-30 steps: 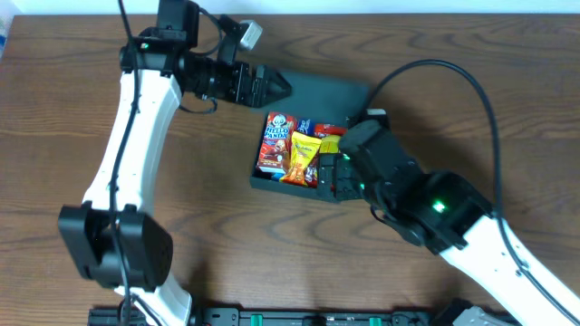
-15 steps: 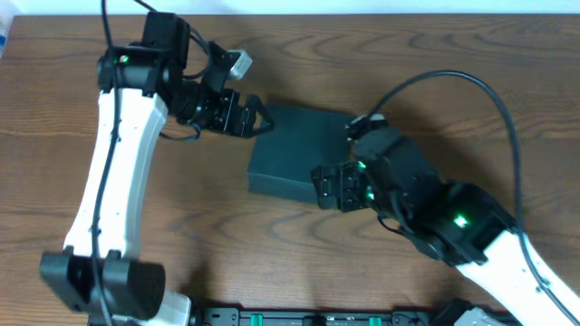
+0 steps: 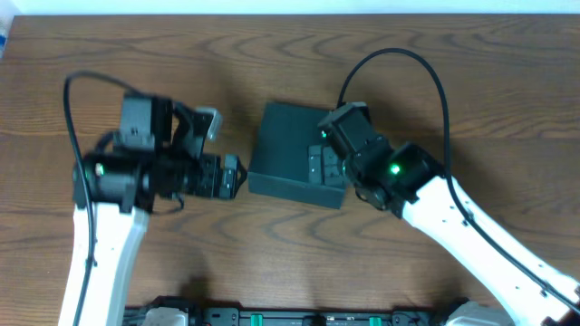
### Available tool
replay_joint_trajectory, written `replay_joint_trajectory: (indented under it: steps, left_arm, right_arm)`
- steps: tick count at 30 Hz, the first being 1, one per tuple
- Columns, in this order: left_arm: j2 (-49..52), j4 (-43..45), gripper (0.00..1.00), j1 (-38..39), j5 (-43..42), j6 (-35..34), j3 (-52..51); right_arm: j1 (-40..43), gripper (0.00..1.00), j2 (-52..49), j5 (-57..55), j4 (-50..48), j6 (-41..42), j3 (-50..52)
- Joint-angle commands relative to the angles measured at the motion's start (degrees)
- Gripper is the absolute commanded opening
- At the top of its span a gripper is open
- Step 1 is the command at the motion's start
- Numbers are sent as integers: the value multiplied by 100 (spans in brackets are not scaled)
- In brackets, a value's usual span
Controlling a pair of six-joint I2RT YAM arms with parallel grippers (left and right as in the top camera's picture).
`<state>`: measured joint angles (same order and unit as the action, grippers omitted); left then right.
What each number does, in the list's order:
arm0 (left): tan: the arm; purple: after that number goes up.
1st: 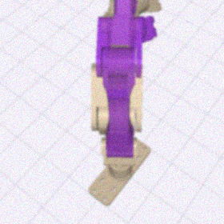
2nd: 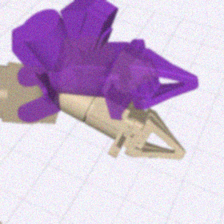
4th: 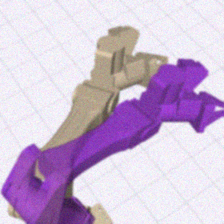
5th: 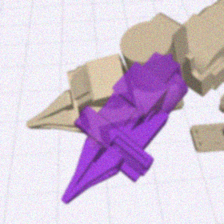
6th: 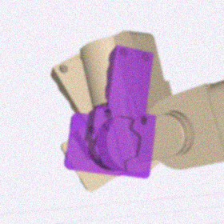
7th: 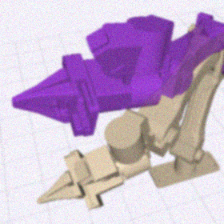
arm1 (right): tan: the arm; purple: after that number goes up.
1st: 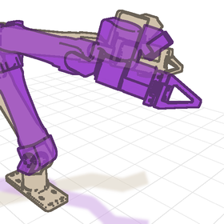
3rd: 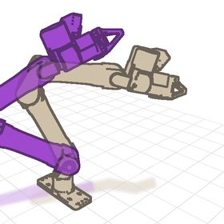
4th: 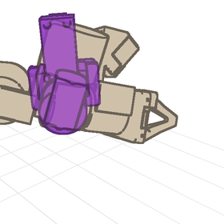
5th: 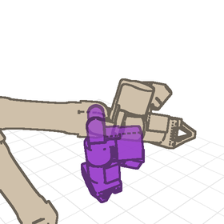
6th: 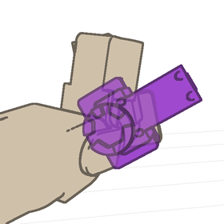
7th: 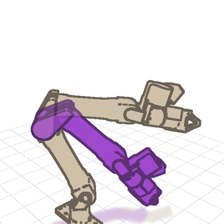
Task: Pack container
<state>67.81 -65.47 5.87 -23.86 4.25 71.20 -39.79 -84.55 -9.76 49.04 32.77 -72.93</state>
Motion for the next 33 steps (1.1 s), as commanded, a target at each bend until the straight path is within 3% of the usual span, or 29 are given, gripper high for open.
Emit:
replay_joint_trajectory:
  steps: [1,12,18,25,33]
  left_arm:
    - [-457,221,96,22,400,-568,-752]
    - [-815,710,96,133,393,-901,-2387]
    - [-826,745,96,931,774,-1163,-2605]
    - [-826,820,96,2291,1801,-2347,-2761]
    - [-826,1005,96,2457,1749,-2374,-2761]
  right_arm:
    - [203,99,-243,-116,-87,-72,-13]
    - [264,99,-981,341,-188,-70,-13]
    - [264,99,-1202,404,-127,-70,-13]
    - [264,99,-1421,354,-120,-72,-11]
    - [264,98,-1631,267,-13,-70,-2]
